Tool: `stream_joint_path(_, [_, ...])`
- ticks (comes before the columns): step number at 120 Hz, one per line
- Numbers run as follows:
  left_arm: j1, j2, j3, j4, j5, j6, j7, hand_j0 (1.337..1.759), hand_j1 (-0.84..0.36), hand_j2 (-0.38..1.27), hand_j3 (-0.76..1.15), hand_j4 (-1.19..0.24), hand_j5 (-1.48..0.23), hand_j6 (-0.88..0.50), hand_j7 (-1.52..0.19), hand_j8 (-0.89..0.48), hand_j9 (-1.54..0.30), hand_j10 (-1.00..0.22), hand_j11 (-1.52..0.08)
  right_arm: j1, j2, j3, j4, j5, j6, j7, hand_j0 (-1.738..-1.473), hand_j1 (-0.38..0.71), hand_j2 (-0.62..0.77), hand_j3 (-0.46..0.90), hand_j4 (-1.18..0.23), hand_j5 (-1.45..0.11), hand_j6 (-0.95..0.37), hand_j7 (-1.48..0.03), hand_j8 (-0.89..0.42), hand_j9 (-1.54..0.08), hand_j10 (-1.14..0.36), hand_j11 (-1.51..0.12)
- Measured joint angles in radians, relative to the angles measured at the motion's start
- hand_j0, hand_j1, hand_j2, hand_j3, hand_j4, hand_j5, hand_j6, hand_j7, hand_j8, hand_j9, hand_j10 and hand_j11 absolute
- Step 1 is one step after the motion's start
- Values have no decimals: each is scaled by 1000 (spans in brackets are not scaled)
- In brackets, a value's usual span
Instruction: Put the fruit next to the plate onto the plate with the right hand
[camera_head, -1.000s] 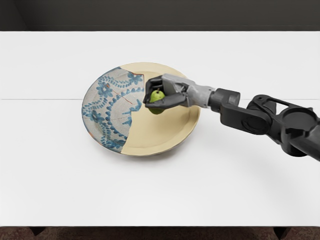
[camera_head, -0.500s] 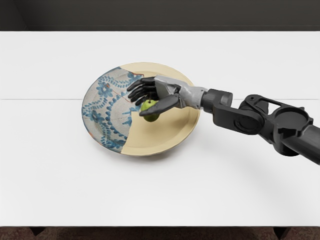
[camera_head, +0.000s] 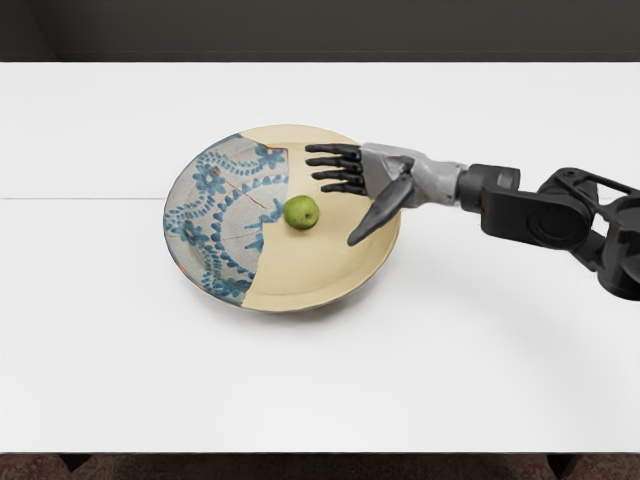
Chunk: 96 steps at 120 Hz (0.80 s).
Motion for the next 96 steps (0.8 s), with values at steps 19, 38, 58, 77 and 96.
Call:
stream_joint_path(19, [0,0,0,0,0,1,0,1658,348,0,0,-1,-1,-1,-1,-1,-1,-1,-1,1,-119,-4,0,115,19,-68,-1658,-315,-4,0,-31,-41,-31,-41,-28,-41,-26,-41])
stream_joint_path(38, [0,0,0,0,0,0,0,1658,348,0,0,-1,-1,-1,-1,-1,-1,-1,-1,-5,-222,-14,0,190,23,-112,-1658,-334,-1,0,-14,-19,-14,-19,-13,-19,-12,-19])
stream_joint_path(58, [0,0,0,0,0,0,0,1658,348,0,0,-1,-1,-1,-1,-1,-1,-1,-1,-23,-305,-33,0,219,24,-122,-1658,-343,0,0,-6,-8,-6,-8,-5,-8,-5,-8])
stream_joint_path(77, [0,0,0,0,0,0,0,1658,348,0,0,-1,-1,-1,-1,-1,-1,-1,-1,-31,-379,-39,-1,226,24,-122,-1658,-347,1,0,-2,-4,-2,-4,-2,-4,-2,-4])
stream_joint_path(96, [0,0,0,0,0,0,0,1658,348,0,0,-1,-1,-1,-1,-1,-1,-1,-1,-40,-415,-41,-1,237,24,-117,-1658,-349,1,0,-1,-2,0,-2,0,-2,0,-2])
